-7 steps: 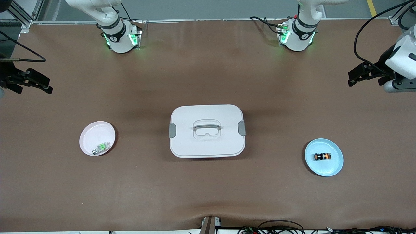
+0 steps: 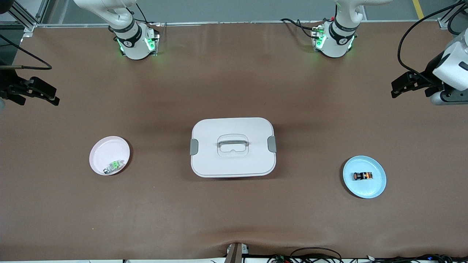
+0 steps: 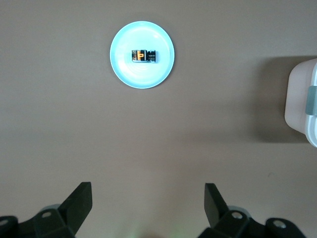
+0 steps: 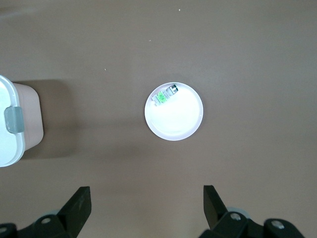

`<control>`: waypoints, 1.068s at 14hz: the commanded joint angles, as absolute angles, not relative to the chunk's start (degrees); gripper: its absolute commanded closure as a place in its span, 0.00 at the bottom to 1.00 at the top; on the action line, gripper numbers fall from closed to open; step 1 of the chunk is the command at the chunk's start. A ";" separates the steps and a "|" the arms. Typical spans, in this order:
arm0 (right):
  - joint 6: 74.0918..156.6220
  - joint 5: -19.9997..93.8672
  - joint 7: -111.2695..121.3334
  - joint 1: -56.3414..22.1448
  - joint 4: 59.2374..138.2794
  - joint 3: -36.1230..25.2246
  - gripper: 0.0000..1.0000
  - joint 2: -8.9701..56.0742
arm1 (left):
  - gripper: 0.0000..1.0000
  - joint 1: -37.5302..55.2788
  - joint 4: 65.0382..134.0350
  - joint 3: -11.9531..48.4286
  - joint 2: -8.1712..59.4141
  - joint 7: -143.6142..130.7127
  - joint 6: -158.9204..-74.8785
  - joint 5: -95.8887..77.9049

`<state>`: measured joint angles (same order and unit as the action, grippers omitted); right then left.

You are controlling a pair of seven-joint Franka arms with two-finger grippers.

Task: Transfer orange switch to right arm and place
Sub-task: 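Move the left gripper down over the orange-button switch on the blue plate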

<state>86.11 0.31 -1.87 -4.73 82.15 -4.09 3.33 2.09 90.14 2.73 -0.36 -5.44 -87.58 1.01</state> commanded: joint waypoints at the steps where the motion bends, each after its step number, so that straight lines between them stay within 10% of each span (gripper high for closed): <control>1: 86.13 -0.17 -2.11 -4.48 82.35 -3.52 0.00 2.37 | 0.00 1.50 88.51 2.37 1.14 -4.48 -86.57 -0.35; 15: 85.52 0.09 -2.02 -3.34 82.44 -3.96 0.00 2.46 | 0.00 1.14 88.68 1.67 12.91 -3.96 -92.53 -0.97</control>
